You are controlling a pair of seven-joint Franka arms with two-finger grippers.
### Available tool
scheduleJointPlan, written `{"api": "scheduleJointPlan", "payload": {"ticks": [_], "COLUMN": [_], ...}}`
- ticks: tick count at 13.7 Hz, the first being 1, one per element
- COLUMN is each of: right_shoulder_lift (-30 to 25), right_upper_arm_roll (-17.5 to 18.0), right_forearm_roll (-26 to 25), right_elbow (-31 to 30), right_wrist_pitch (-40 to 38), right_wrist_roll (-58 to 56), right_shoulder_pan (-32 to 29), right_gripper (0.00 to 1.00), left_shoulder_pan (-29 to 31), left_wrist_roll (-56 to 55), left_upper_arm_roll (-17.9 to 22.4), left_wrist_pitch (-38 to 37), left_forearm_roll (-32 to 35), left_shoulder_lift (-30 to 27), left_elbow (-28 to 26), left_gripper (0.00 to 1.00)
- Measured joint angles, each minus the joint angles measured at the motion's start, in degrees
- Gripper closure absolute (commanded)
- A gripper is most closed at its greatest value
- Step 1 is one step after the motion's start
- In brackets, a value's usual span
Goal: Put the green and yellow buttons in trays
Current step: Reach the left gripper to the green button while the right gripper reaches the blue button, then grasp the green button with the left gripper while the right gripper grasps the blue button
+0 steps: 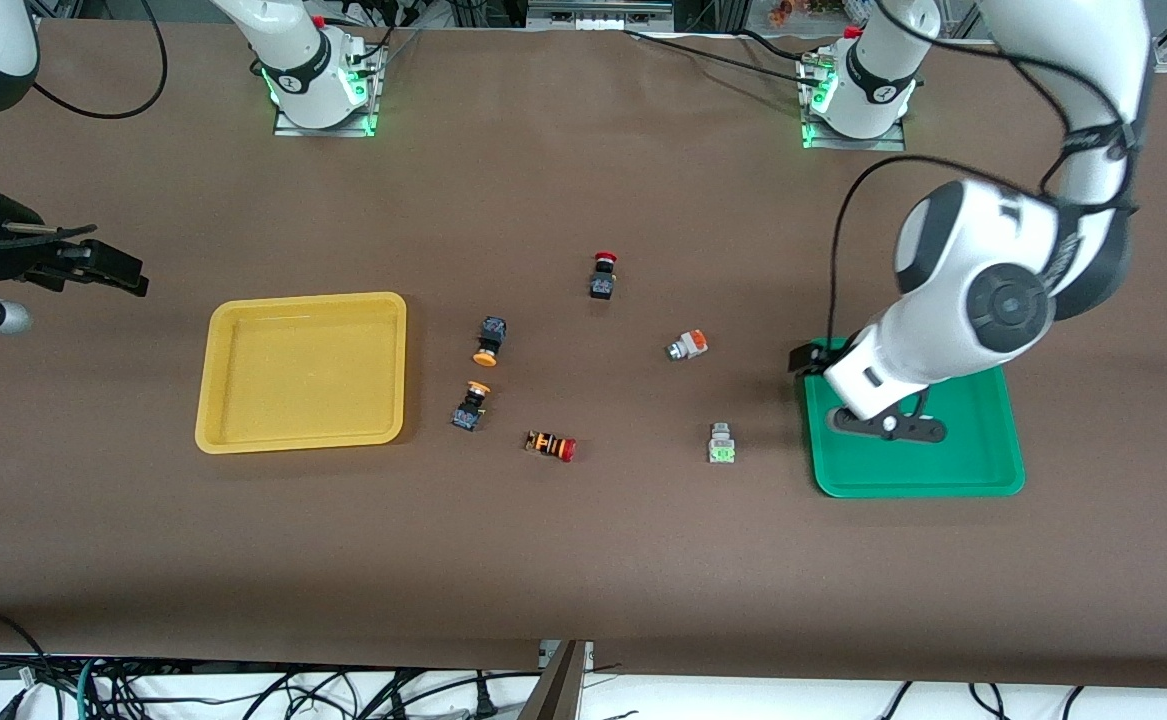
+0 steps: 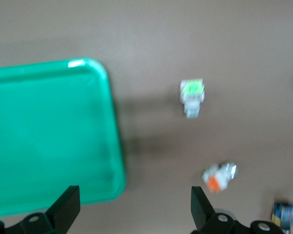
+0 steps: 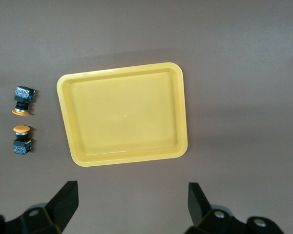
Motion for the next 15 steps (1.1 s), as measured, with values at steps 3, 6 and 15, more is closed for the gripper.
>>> {"api": "scheduleJointPlan", "payload": {"ticks": [3, 6, 15], "right_shoulder_lift": [0.1, 1.3, 9.6], "right_upper_arm_roll": [0.2, 0.4, 0.6], "right_forearm_roll": [0.0, 0.0, 0.0], "right_elbow": [-0.1, -0.4, -2.1], "right_wrist_pitch": [0.2, 3.0, 17.9], "right_wrist_roll": [4.3, 16.0, 39.2], "right_shoulder_pan": [3.4, 10.8, 27.2], "right_gripper": [0.01, 0.01, 0.01], "left_shoulder_pan": [-1.2, -3.2, -6.5], "left_wrist_roll": [-1.7, -2.9, -6.8], "left_upper_arm_roll": [0.0, -0.1, 0.0], "left_wrist_pitch": [14.7, 25.6, 35.3], "left_forearm_roll": [0.0, 0.0, 0.0], "left_shoulder_lift": [7.8, 13.9, 18.6], "left_elbow": [1.2, 1.3, -1.8], "left_gripper": [0.0, 0.0, 0.53]}}
